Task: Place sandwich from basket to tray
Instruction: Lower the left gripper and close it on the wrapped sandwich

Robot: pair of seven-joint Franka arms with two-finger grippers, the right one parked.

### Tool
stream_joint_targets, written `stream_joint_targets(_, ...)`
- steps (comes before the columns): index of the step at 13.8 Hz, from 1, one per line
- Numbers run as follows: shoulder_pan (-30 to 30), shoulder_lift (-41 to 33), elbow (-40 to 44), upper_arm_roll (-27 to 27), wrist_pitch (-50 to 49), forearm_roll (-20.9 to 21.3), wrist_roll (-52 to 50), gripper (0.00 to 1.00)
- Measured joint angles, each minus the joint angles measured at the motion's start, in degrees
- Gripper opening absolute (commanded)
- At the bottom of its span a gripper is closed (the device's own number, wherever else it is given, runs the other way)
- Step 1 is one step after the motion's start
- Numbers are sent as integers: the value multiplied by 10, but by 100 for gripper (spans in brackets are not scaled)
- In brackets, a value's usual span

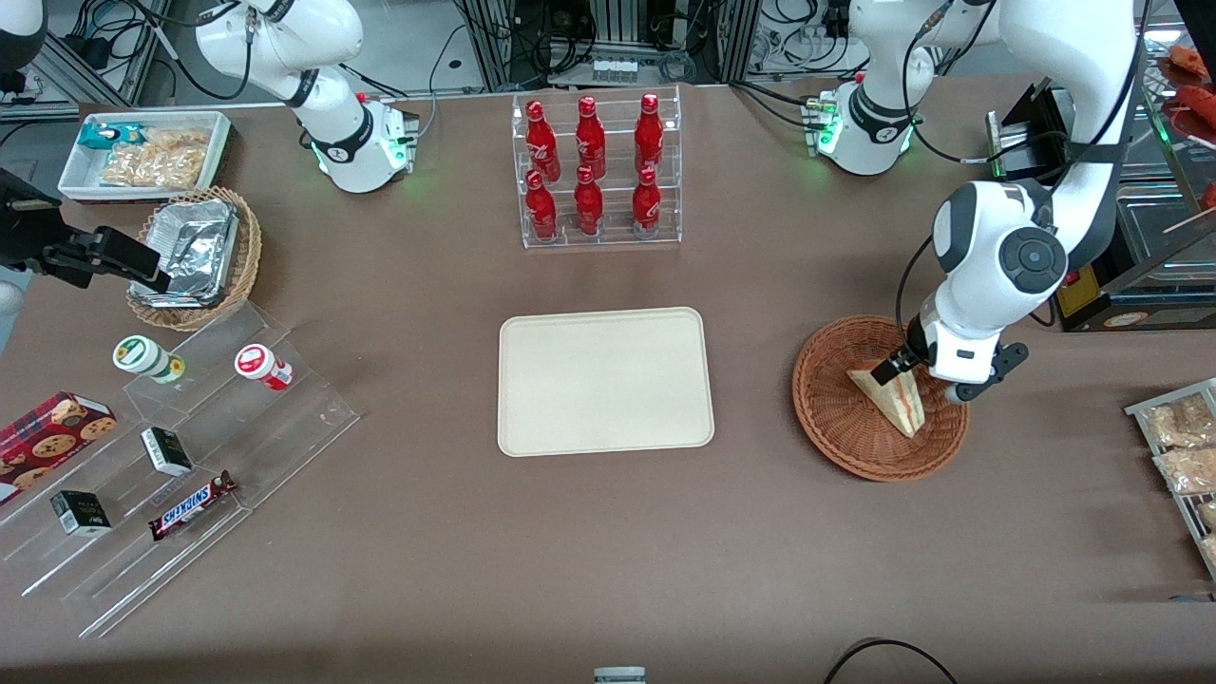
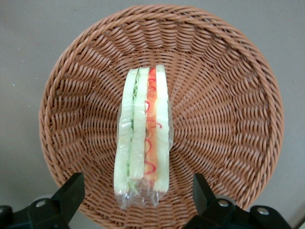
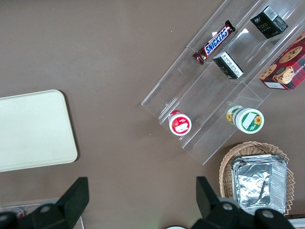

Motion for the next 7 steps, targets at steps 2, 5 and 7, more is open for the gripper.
stream_joint_targets(2,0,11,0,0,10,0,-28,100)
stream_joint_targets(5,0,27,0,0,24,0,-58,100)
stream_joint_targets(7,0,39,0,1,34,0,-66,97)
